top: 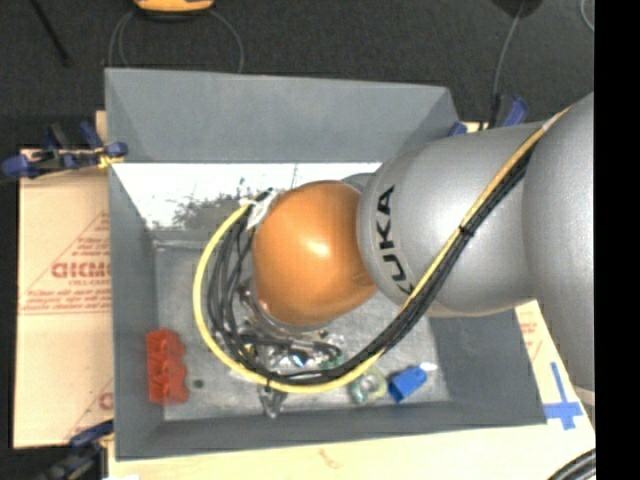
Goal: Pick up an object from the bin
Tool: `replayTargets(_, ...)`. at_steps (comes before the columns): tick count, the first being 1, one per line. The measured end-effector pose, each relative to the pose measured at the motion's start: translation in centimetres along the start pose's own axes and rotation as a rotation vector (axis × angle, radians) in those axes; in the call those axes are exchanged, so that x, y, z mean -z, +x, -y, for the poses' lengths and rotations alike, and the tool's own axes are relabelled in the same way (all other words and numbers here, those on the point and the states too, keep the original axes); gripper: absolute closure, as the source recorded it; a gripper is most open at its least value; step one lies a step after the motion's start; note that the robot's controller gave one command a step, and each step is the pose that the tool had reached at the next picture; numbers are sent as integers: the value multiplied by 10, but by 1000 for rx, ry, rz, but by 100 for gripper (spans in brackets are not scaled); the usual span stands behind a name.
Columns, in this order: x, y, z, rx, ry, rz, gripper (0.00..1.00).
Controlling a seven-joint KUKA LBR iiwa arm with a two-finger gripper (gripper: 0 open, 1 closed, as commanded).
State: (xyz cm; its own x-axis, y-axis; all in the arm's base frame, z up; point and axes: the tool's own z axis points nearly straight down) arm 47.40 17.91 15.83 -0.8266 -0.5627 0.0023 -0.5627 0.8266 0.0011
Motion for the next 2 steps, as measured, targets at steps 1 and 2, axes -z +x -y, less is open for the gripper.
replayTargets(1,-62,27,99,126,3,-1,0)
replayTargets(2,-84,15,145,105,-1,7,0)
